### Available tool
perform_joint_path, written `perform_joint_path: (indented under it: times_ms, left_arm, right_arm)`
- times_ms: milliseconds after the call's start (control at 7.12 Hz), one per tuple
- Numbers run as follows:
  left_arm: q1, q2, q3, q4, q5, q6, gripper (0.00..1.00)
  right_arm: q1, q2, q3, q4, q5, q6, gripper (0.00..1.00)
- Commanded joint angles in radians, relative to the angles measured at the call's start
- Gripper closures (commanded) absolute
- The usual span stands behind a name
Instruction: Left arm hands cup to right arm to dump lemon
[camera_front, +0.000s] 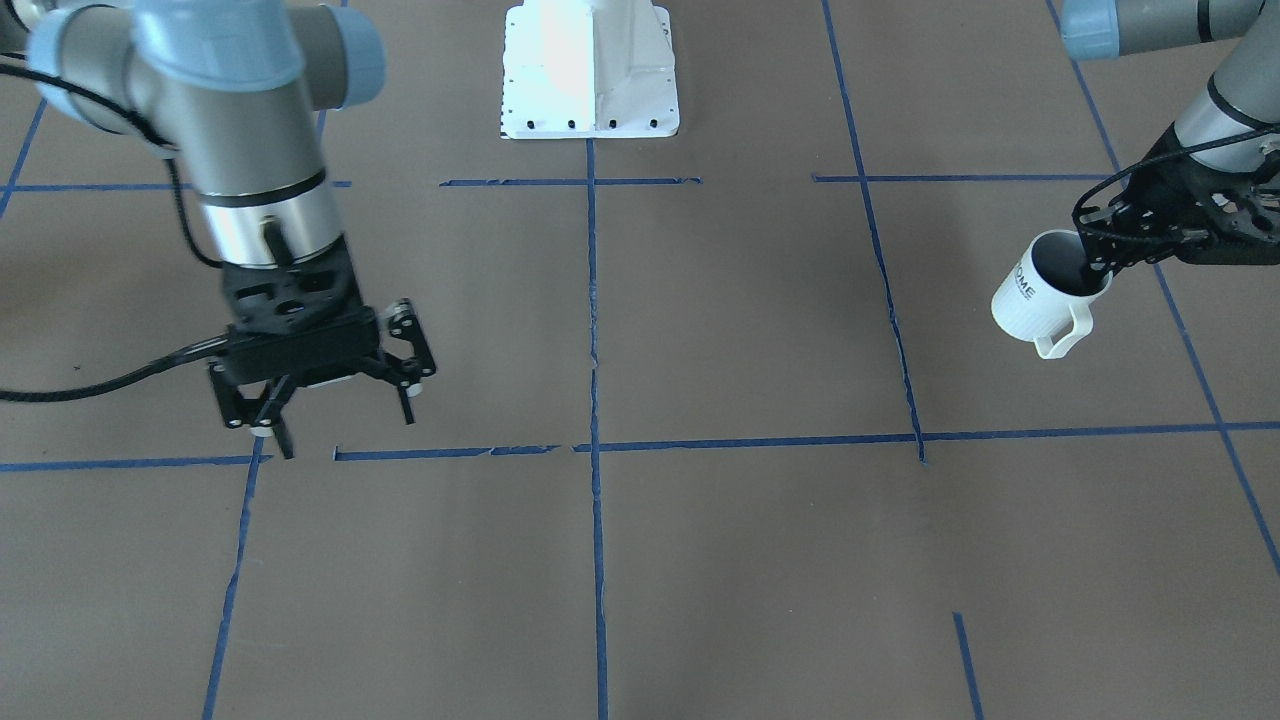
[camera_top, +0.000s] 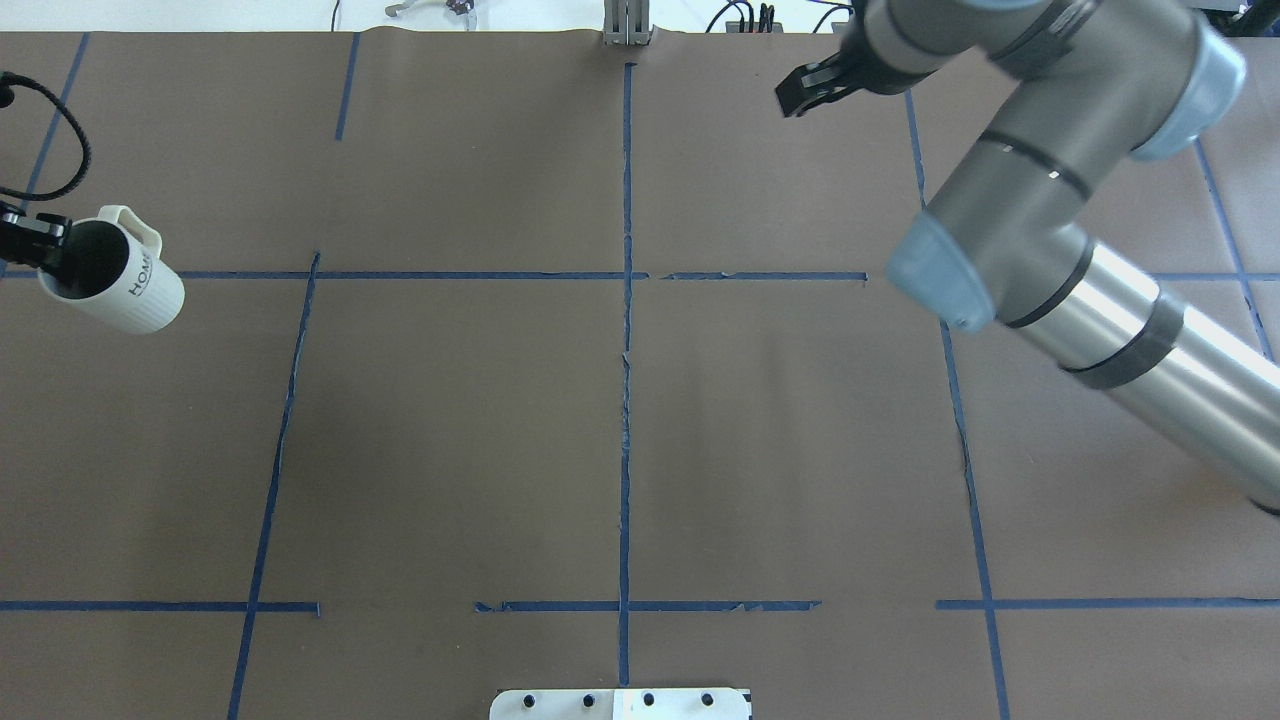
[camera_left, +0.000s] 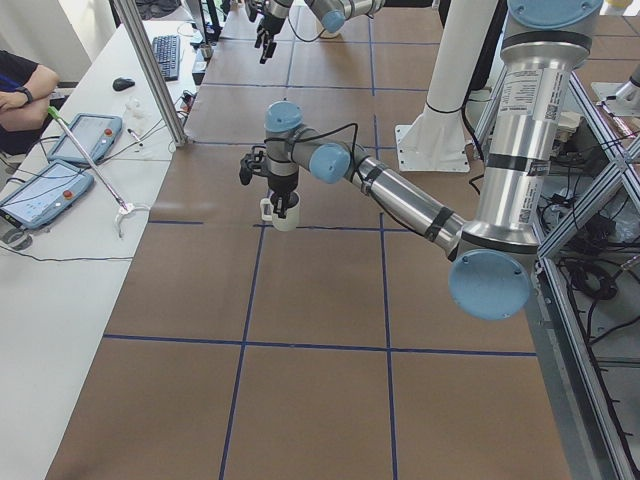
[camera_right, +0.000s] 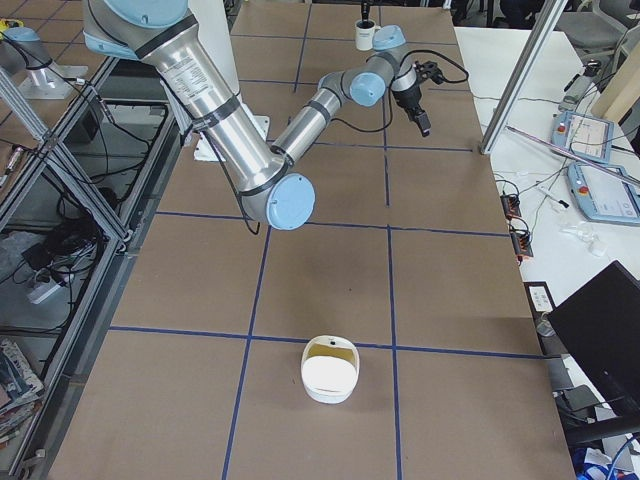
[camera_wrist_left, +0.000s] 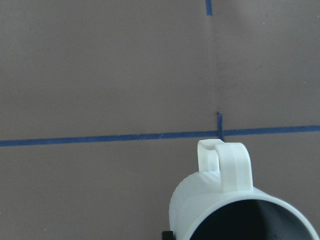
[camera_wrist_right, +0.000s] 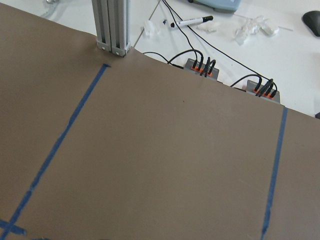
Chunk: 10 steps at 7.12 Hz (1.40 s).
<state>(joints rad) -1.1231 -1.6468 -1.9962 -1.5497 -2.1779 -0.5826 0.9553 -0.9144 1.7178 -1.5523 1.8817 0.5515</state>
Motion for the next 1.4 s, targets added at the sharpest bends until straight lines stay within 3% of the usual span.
perform_joint_path:
  times_ms: [0,140,281,561,702,1263]
  left_arm:
    - [0.000,0.063,0.032,-0.047,-0.002,0.015,1.00]
    - [0.000,0.067,0.045,-0.061,-0.003,0.009,1.00]
    - [0.000,0.073,0.078,-0.076,-0.002,0.010,1.00]
    - [0.006,0.076,0.237,-0.293,-0.002,0.000,1.00]
    - [0.006,0.071,0.266,-0.350,-0.002,-0.028,1.00]
    - [0.074,0.068,0.309,-0.380,0.000,-0.026,0.97]
  right_arm:
    - [0.231,-0.095,0.005,-0.101,0.309,-0.257,0.00]
    - [0.316,-0.131,0.012,-0.142,0.382,-0.381,0.00]
    - [0.336,-0.215,0.061,-0.161,0.390,-0.456,0.00]
    - [0.364,-0.325,0.098,-0.163,0.390,-0.575,0.00]
    - [0.365,-0.386,0.129,-0.161,0.389,-0.609,0.00]
    - [0.376,-0.483,0.134,-0.149,0.373,-0.624,0.00]
